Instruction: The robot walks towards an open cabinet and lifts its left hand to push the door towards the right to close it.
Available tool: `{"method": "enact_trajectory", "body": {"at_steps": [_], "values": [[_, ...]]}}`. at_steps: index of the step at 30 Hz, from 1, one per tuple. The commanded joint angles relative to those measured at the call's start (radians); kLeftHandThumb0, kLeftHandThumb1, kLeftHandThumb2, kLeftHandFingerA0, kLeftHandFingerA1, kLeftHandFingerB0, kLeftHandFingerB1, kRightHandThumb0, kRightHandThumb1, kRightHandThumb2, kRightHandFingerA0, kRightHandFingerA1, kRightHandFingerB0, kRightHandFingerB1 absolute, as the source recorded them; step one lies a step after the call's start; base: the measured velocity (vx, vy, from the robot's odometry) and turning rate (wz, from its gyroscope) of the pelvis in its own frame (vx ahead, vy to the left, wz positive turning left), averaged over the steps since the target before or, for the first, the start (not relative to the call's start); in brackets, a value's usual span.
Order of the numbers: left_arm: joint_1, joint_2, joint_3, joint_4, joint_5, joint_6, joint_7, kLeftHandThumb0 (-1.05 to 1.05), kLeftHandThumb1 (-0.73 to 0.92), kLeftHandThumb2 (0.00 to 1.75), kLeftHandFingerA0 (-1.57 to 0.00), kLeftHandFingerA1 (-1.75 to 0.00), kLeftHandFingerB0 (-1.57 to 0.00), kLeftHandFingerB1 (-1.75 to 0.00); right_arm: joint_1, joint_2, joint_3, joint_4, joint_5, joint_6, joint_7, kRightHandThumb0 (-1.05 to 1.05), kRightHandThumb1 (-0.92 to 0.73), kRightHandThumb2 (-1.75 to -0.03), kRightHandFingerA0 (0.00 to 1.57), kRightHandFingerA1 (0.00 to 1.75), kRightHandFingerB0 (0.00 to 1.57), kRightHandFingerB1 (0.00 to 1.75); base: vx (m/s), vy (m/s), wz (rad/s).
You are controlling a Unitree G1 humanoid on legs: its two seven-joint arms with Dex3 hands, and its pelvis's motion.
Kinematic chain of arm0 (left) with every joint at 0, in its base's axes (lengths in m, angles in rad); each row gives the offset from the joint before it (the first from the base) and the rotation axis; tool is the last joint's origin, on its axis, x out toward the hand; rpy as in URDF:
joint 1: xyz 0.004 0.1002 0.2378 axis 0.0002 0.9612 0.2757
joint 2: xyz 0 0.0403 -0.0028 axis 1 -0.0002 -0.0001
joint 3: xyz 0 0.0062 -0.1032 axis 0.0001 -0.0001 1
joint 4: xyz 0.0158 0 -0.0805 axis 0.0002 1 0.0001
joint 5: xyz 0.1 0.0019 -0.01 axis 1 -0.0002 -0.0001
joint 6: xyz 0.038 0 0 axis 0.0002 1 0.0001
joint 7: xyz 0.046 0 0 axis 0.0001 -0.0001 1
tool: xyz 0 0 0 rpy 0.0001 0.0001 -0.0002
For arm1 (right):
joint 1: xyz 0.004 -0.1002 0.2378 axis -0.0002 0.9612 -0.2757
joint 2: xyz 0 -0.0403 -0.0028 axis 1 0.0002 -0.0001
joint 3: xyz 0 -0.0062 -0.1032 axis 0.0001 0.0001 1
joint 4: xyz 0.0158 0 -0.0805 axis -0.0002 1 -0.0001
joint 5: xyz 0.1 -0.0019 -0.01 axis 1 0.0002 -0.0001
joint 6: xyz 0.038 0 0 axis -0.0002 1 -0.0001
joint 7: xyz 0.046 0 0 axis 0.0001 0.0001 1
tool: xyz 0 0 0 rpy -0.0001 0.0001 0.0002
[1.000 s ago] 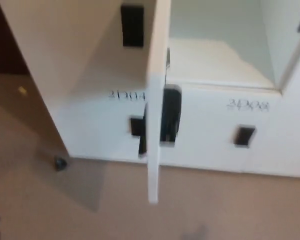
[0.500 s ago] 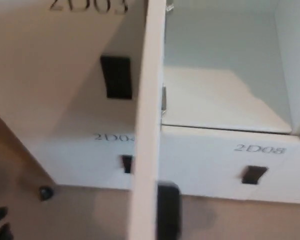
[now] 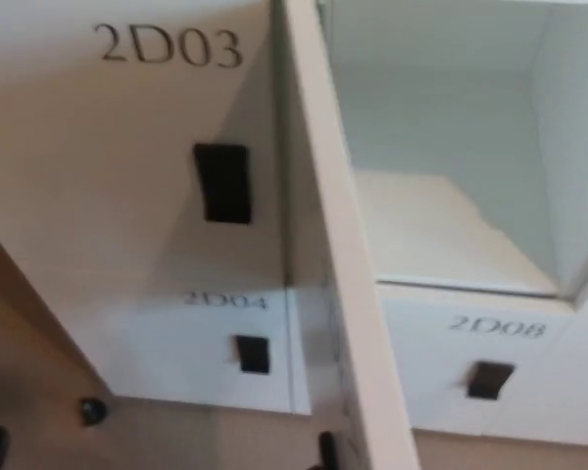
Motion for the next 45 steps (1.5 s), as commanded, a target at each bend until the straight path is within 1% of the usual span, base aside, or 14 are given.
{"method": "enact_trajectory", "body": {"at_steps": [1, 4, 7, 9, 11, 12, 18, 25, 33, 34, 39, 41, 42, 45], "values": [[0.008, 0.008, 0.011, -0.023, -0.021, -0.008, 0.009, -0.26, 0.67, 0.6, -0.38, -0.4, -0.32, -0.32, 0.012, 0.003, -0.008, -0.026, 0.015, 0.035, 0.004, -0.36, -0.81, -0.64, 0.46, 0.4, 0.26, 0.33, -0.17, -0.185, 0.12], [-0.001, 0.012, 0.011, -0.01, -0.02, -0.008, 0.008, -0.27, 0.66, 0.6, -0.4, -0.41, -0.32, -0.32, 0.007, 0.004, -0.005, -0.032, 0.011, 0.045, 0.0, -0.36, -0.8, -0.63, 0.48, 0.41, 0.27, 0.33, -0.08, -0.125, 0.02], [-0.008, 0.014, 0.013, -0.015, -0.029, 0.008, -0.001, -0.27, 0.66, 0.6, -0.4, -0.41, -0.32, -0.32, -0.013, 0.005, -0.008, -0.008, 0.02, 0.035, 0.006, -0.35, -0.79, -0.63, 0.45, 0.4, 0.27, 0.33, -0.06, -0.051, 0.01], [-0.01, 0.015, 0.017, -0.01, -0.038, 0.008, -0.012, -0.26, 0.67, 0.6, -0.37, -0.41, -0.31, -0.32, -0.015, 0.01, -0.009, -0.01, 0.027, 0.029, 0.008, -0.34, -0.8, -0.63, 0.45, 0.4, 0.27, 0.33, -0.04, -0.021, -0.01], [-0.012, 0.016, 0.019, -0.006, -0.041, 0.012, -0.015, -0.28, 0.66, 0.6, -0.41, -0.4, -0.32, -0.32, -0.018, 0.012, -0.008, -0.009, 0.026, 0.03, 0.007, -0.35, -0.8, -0.63, 0.46, 0.41, 0.27, 0.33, -0.1, 0.123, -0.11], [-0.013, 0.017, 0.019, -0.005, -0.041, 0.016, -0.013, -0.28, 0.66, 0.6, -0.41, -0.4, -0.32, -0.32, -0.021, 0.012, -0.007, -0.007, 0.023, 0.033, 0.006, -0.35, -0.8, -0.63, 0.46, 0.41, 0.27, 0.33, -0.04, 0.204, 1.1], [-0.016, 0.021, 0.019, 0.003, -0.041, 0.012, -0.015, -0.28, 0.66, 0.6, -0.41, -0.41, -0.32, -0.32, -0.025, 0.008, -0.001, -0.003, 0.008, 0.041, -0.001, -0.36, -0.8, -0.64, 0.47, 0.41, 0.28, 0.33, -0.06, 0.265, -0.06], [-0.02, 0.025, 0.014, 0.003, -0.041, 0.015, -0.013, -0.29, 0.67, 0.6, -0.45, -0.42, -0.34, -0.32, -0.032, 0.008, -0.001, 0.006, 0.012, 0.032, 0.006, -0.36, -0.8, -0.63, 0.45, 0.4, 0.3, 0.34, -0.02, 0.012, 0.0], [-0.02, 0.029, 0.009, 0.005, -0.039, 0.015, -0.013, -0.28, 0.68, 0.6, -0.45, -0.43, -0.34, -0.33, -0.041, 0.007, -0.004, 0.014, 0.025, 0.031, 0.019, -0.36, -0.81, -0.65, 0.43, 0.39, 0.3, 0.34, -0.06, -0.252, -0.01], [-0.02, 0.031, 0.008, 0.005, -0.038, 0.019, -0.012, -0.28, 0.68, 0.6, -0.45, -0.42, -0.35, -0.33, -0.04, 0.007, -0.001, 0.011, 0.022, 0.034, 0.019, -0.37, -0.8, -0.64, 0.46, 0.41, 0.32, 0.35, 0.0, -0.095, -0.03], [-0.024, 0.035, 0.002, 0.013, -0.026, 0.017, 0.002, -0.29, 0.67, 0.6, -0.45, -0.42, -0.36, -0.33, -0.045, 0.004, 0.006, 0.016, 0.012, 0.035, 0.014, -0.36, -0.81, -0.64, 0.45, 0.41, 0.33, 0.35, -0.01, 0.038, -0.04], [-0.027, 0.034, 0.004, 0.015, -0.031, 0.018, -0.001, -0.28, 0.67, 0.6, -0.44, -0.42, -0.36, -0.33, -0.054, 0.002, 0.009, 0.027, 0.005, 0.035, 0.006, -0.38, -0.8, -0.64, 0.47, 0.41, 0.34, 0.35, -0.04, 0.175, -0.12], [-0.029, 0.034, 0.004, 0.014, -0.034, 0.022, -0.003, -0.28, 0.68, 0.6, -0.45, -0.43, -0.36, -0.33, -0.055, 0.0, 0.012, 0.026, 0.0, 0.041, 0.002, -0.41, -0.8, -0.64, 0.51, 0.43, 0.34, 0.35, -0.03, 0.219, -0.12], [-0.035, 0.034, 0.003, 0.016, -0.038, 0.023, -0.005, -0.27, 0.68, 0.6, -0.45, -0.43, -0.35, -0.33, -0.058, -0.005, 0.017, 0.027, -0.007, 0.045, -0.002, -0.4, -0.8, -0.64, 0.51, 0.42, 0.35, 0.36, -0.01, 0.285, -0.04]]}}
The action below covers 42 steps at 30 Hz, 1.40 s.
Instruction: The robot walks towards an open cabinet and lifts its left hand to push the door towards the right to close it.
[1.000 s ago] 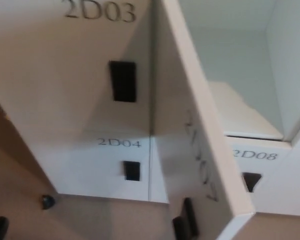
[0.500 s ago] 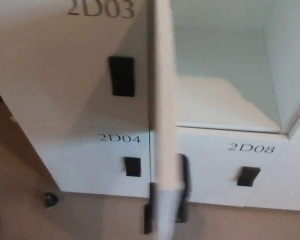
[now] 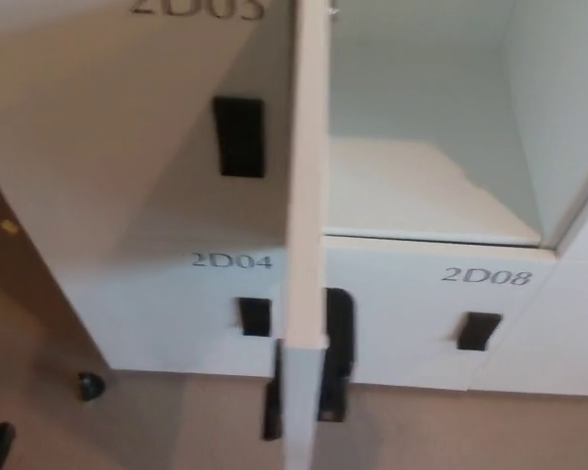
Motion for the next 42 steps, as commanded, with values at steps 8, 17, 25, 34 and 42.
{"method": "enact_trajectory", "body": {"at_steps": [8, 17, 25, 34, 42], "values": [[-0.012, 0.015, -0.007, 0.012, 0.008, 0.002, 0.022, -0.29, 0.67, 0.6, -0.47, -0.44, -0.37, -0.34, -0.019, -0.02, 0.007, 0.021, -0.02, 0.01, -0.017, -0.41, -0.79, -0.64, 0.53, 0.43, 0.38, 0.38, -0.01, 0.206, 0.06], [-0.023, 0.017, -0.004, 0.023, 0.003, 0.004, 0.026, -0.3, 0.67, 0.6, -0.49, -0.44, -0.38, -0.34, -0.033, -0.018, 0.008, 0.023, -0.011, 0.017, -0.009, -0.42, -0.77, -0.63, 0.57, 0.44, 0.42, 0.38, 0.0, 0.0, 0.0], [-0.021, 0.015, -0.006, 0.03, 0.007, -0.007, 0.031, -0.31, 0.68, 0.6, -0.47, -0.43, -0.37, -0.33, -0.05, -0.018, 0.008, 0.04, -0.006, -0.001, -0.001, -0.44, -0.76, -0.62, 0.56, 0.44, 0.43, 0.39, 0.0, 0.0, 0.0], [-0.046, -0.051, -0.079, -0.098, 0.06, 0.008, 0.087, -0.4, 0.67, 0.61, -0.48, -0.39, -0.37, -0.33, 0.059, -0.005, 0.008, -0.089, 0.009, 0.007, 0.026, -0.36, -0.79, -0.64, 0.53, 0.45, 0.39, 0.4, 0.0, 0.0, 0.0], [-0.202, -0.285, -0.35, -0.356, 0.191, 0.193, 0.191, -0.34, 0.68, 0.62, -0.48, -0.41, -0.33, -0.34, 0.364, 0.024, -0.089, -0.302, 0.103, 0.004, 0.063, -0.38, -0.74, -0.62, 0.57, 0.45, 0.43, 0.39, 0.0, 0.002, 0.02]]}}
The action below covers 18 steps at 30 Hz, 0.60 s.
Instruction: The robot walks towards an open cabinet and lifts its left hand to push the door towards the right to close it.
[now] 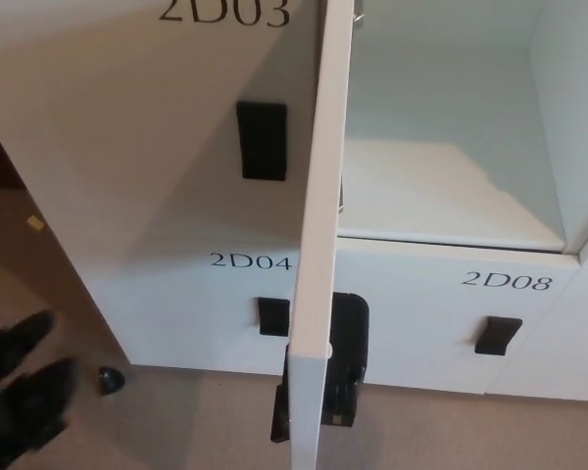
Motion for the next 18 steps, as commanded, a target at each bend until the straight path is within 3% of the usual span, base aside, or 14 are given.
{"method": "enact_trajectory", "body": {"at_steps": [1, 3, 4, 5, 8, 9, 11, 12, 13, 14, 15, 16, 17, 18], "values": [[-0.211, -0.281, -0.304, -0.145, 0.199, 0.19, 0.134, -0.35, 0.66, 0.61, -0.48, -0.4, -0.34, -0.34, 0.298, 0.007, -0.126, -0.121, 0.122, -0.044, 0.069, -0.37, -0.73, -0.62, 0.6, 0.46, 0.45, 0.4, 0.0, 0.0, 0.0], [-0.292, -0.387, -0.408, -0.118, 0.259, 0.213, 0.165, -0.35, 0.66, 0.61, -0.48, -0.4, -0.34, -0.34, 0.349, -0.006, -0.164, -0.072, 0.147, -0.098, 0.102, -0.37, -0.73, -0.62, 0.6, 0.46, 0.45, 0.4, 0.0, 0.0, 0.0], [-0.385, -0.539, -0.507, -0.034, 0.303, 0.249, 0.188, -0.43, 0.6, 0.58, -0.53, -0.38, -0.42, -0.34, 0.397, -0.01, -0.189, -0.036, 0.166, -0.138, 0.129, -0.38, -0.72, -0.61, 0.63, 0.47, 0.46, 0.4, 0.0, 0.0, 0.0], [-0.385, -0.539, -0.507, -0.034, 0.303, 0.249, 0.188, -0.43, 0.6, 0.58, -0.53, -0.38, -0.42, -0.34, 0.397, -0.01, -0.189, -0.036, 0.166, -0.138, 0.129, -0.38, -0.72, -0.61, 0.63, 0.47, 0.46, 0.4, 0.0, 0.0, 0.0], [-0.587, -0.908, -0.703, 0.212, 0.374, 0.254, 0.202, -0.43, 0.59, 0.59, -0.59, -0.48, -0.51, -0.37, 0.476, -0.003, -0.233, 0.039, 0.213, -0.205, 0.192, -0.35, -0.73, -0.62, 0.62, 0.47, 0.44, 0.4, 0.0, -0.002, 0.02], [-0.587, -0.908, -0.703, 0.212, 0.374, 0.254, 0.202, -0.43, 0.59, 0.59, -0.59, -0.48, -0.51, -0.37, 0.476, -0.003, -0.233, 0.039, 0.213, -0.205, 0.192, -0.35, -0.73, -0.62, 0.62, 0.47, 0.44, 0.4, 0.0, 0.0, 0.0], [-0.637, -1.136, -0.931, 0.342, 0.382, 0.21, 0.128, -0.44, 0.62, 0.59, -0.57, -0.44, -0.47, -0.37, 0.525, 0.03, -0.244, 0.045, 0.247, -0.236, 0.229, -0.35, -0.77, -0.62, 0.55, 0.43, 0.37, 0.36, 0.0, 0.0, 0.0], [-0.637, -1.136, -0.931, 0.342, 0.382, 0.21, 0.128, -0.44, 0.62, 0.59, -0.57, -0.44, -0.47, -0.37, 0.525, 0.03, -0.244, 0.045, 0.247, -0.236, 0.229, -0.35, -0.77, -0.62, 0.55, 0.43, 0.37, 0.36, 0.0, -0.008, 0.11], [-0.633, -1.186, -1.126, 0.33, 0.281, 0.209, 0.068, -0.34, 0.83, 0.66, -0.25, -0.51, -0.18, -0.3, 0.555, 0.016, -0.227, 0.047, 0.174, -0.275, 0.176, -0.43, -0.78, -0.64, 0.37, 0.35, 0.29, 0.31, 0.0, 0.0, 0.0], [-0.633, -1.186, -1.126, 0.33, 0.281, 0.209, 0.068, -0.34, 0.83, 0.66, -0.25, -0.51, -0.18, -0.3, 0.555, 0.016, -0.227, 0.047, 0.174, -0.275, 0.176, -0.43, -0.78, -0.64, 0.37, 0.35, 0.29, 0.31, 0.0, 0.0, 0.0], [-0.628, -1.212, -1.259, 0.316, 0.204, 0.208, 0.028, -0.34, 0.83, 0.66, -0.25, -0.51, -0.18, -0.3, 0.575, 0.004, -0.214, 0.049, 0.118, -0.304, 0.136, -0.43, -0.78, -0.64, 0.37, 0.35, 0.29, 0.31, 0.0, 0.0, 0.0], [-0.587, -1.173, -1.4, 0.23, 0.131, 0.218, 0.012, -0.33, 0.87, 0.92, -0.05, -0.36, -0.02, -0.11, 0.586, -0.01, -0.208, 0.045, 0.078, -0.32, 0.107, -0.43, -0.78, -0.64, 0.37, 0.35, 0.29, 0.31, 0.0, 0.0, 0.0], [-0.557, -1.143, -1.49, 0.171, 0.089, 0.224, 0.006, -0.33, 0.87, 0.92, -0.05, -0.36, -0.02, -0.11, 0.592, -0.017, -0.205, 0.042, 0.059, -0.328, 0.092, -0.43, -0.78, -0.64, 0.37, 0.35, 0.29, 0.31, 0.0, 0.0, 0.0], [-0.497, -1.099, -1.56, 0.131, 0.093, 0.209, 0.016, -0.41, 0.76, 1.0, 0.0, -0.26, 0.0, -0.22, 0.593, -0.019, -0.206, 0.036, 0.059, -0.328, 0.093, -0.43, -0.78, -0.64, 0.37, 0.35, 0.29, 0.31, 0.0, 0.0, 0.0]]}}
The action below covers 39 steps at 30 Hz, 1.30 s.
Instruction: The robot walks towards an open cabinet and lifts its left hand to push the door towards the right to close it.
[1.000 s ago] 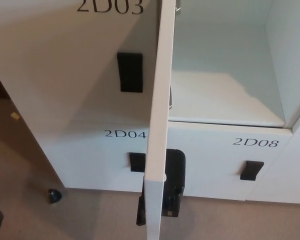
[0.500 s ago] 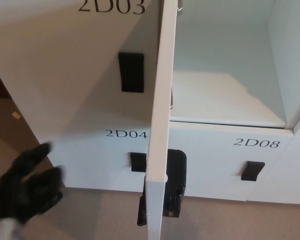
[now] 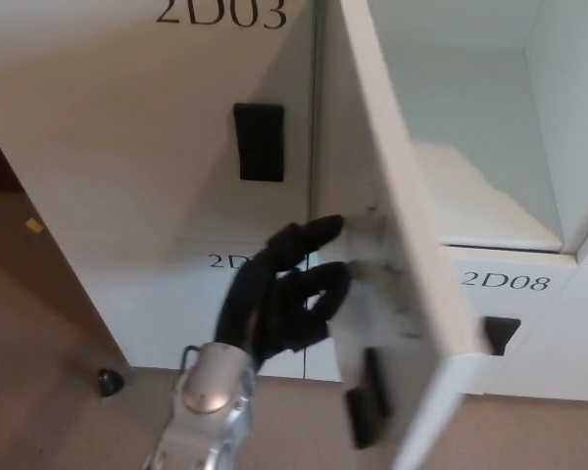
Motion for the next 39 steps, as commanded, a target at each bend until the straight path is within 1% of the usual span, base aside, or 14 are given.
{"method": "enact_trajectory", "body": {"at_steps": [1, 2, 3, 20, 21, 24, 25, 27, 29, 30, 35, 36, 38, 39], "values": [[-0.185, -0.728, -1.191, 0.105, -0.008, 0.131, -0.064, -0.41, 0.76, 1.0, 0.0, -0.26, 0.0, -0.22, 0.257, -0.033, -0.094, 0.066, 0.004, -0.297, 0.043, -0.43, -0.78, -0.64, 0.37, 0.35, 0.29, 0.31, 0.0, 0.0, 0.0], [-0.165, -0.716, -1.21, 0.102, -0.002, 0.121, -0.058, -0.41, 0.76, 1.0, 0.0, -0.26, 0.0, -0.22, 0.257, -0.034, -0.093, 0.065, 0.005, -0.297, 0.043, -0.43, -0.78, -0.64, 0.37, 0.35, 0.29, 0.31, 0.0, 0.0, 0.0], [-0.148, -0.712, -1.194, 0.122, 0.012, 0.122, -0.061, -0.49, 0.92, 0.67, -0.19, -0.37, -0.11, -0.31, 0.255, -0.033, -0.091, 0.064, 0.006, -0.297, 0.043, -0.43, -0.78, -0.64, 0.37, 0.35, 0.29, 0.31, 0.0, 0.0, 0.0], [-0.458, -0.68, -0.74, 0.191, 0.139, 0.161, -0.147, -0.6, 0.54, 0.56, -0.67, -0.47, -0.58, -0.45, 0.23, -0.02, -0.064, 0.042, -0.008, -0.29, 0.025, -0.43, -0.78, -0.64, 0.37, 0.35, 0.29, 0.31, 0.0, 0.0, 0.0], [-0.655, -0.612, -0.599, 0.194, 0.143, 0.19, -0.138, -0.48, 0.61, 0.59, -0.62, -0.79, -0.35, -0.37, 0.206, -0.008, -0.071, 0.011, 0.079, -0.325, 0.095, -0.44, -0.75, -0.62, 0.62, 0.51, 0.49, 0.44, 0.0, 0.0, 0.0], [-0.872, -0.536, -0.456, 0.211, 0.137, 0.217, -0.118, -0.48, 0.61, 0.59, -0.62, -0.79, -0.35, -0.37, 0.175, 0.005, -0.08, -0.026, 0.188, -0.37, 0.183, -0.44, -0.75, -0.62, 0.62, 0.51, 0.49, 0.44, 0.0, 0.0, 0.0], [-1.052, -0.418, -0.367, 0.229, 0.098, 0.25, -0.102, -0.36, 0.67, 0.63, -0.43, -0.53, -0.31, -0.36, 0.192, 0.017, -0.077, -0.085, 0.212, -0.367, 0.191, -0.38, -0.76, -0.62, 0.65, 0.53, 0.49, 0.45, 0.0, 0.0, 0.0], [-1.305, -0.222, -0.252, 0.336, 0.023, 0.289, -0.074, -0.49, 0.66, 0.59, -0.44, -0.7, -0.2, -0.32, 0.213, 0.027, -0.069, -0.136, 0.216, -0.373, 0.188, -0.39, -0.76, -0.61, 0.67, 0.52, 0.52, 0.45, 0.0, 0.0, 0.0], [-1.398, -0.147, -0.21, 0.405, -0.008, 0.298, -0.06, -0.49, 0.66, 0.59, -0.44, -0.7, -0.2, -0.32, 0.215, 0.028, -0.066, -0.139, 0.217, -0.385, 0.192, -0.39, -0.76, -0.61, 0.67, 0.52, 0.52, 0.45, 0.0, 0.008, -0.04], [-1.467, -0.062, -0.194, 0.487, -0.01, 0.305, -0.034, -0.57, 0.67, 0.6, -0.34, -0.36, -0.27, -0.3, 0.221, 0.026, -0.062, -0.151, 0.219, -0.391, 0.199, -0.39, -0.76, -0.61, 0.68, 0.52, 0.52, 0.45, 0.01, 0.015, -0.07], [-1.563, 0.13, -0.189, 0.602, 0.013, 0.302, -0.008, -0.59, 0.66, 0.59, -0.37, -0.4, -0.22, -0.29, 0.241, 0.021, -0.058, -0.211, 0.22, -0.365, 0.2, -0.43, -0.76, -0.62, 0.68, 0.53, 0.51, 0.45, 0.0, 0.0, 0.0], [-1.579, 0.183, -0.191, 0.617, 0.021, 0.3, -0.019, -0.63, 0.51, 0.86, -0.42, -0.59, -0.12, -0.41, 0.241, 0.021, -0.054, -0.232, 0.225, -0.357, 0.203, -0.37, -0.59, -1.0, 0.64, 0.69, 0.45, 0.59, 0.0, 0.0, 0.0], [-1.59, 0.215, -0.194, 0.628, 0.026, 0.298, -0.027, -0.63, 0.51, 0.86, -0.42, -0.59, -0.12, -0.41, 0.241, 0.022, -0.051, -0.245, 0.229, -0.353, 0.206, -0.37, -0.59, -1.0, 0.64, 0.69, 0.45, 0.59, 0.0, 0.0, 0.0], [-1.599, 0.254, -0.198, 0.638, 0.03, 0.303, -0.035, -0.57, 0.64, 0.6, -0.26, -0.34, -0.2, -0.28, 0.243, 0.025, -0.042, -0.257, 0.24, -0.354, 0.22, -0.37, -0.58, -1.0, 0.64, 0.69, 0.45, 0.59, 0.0, 0.0, 0.0]]}}
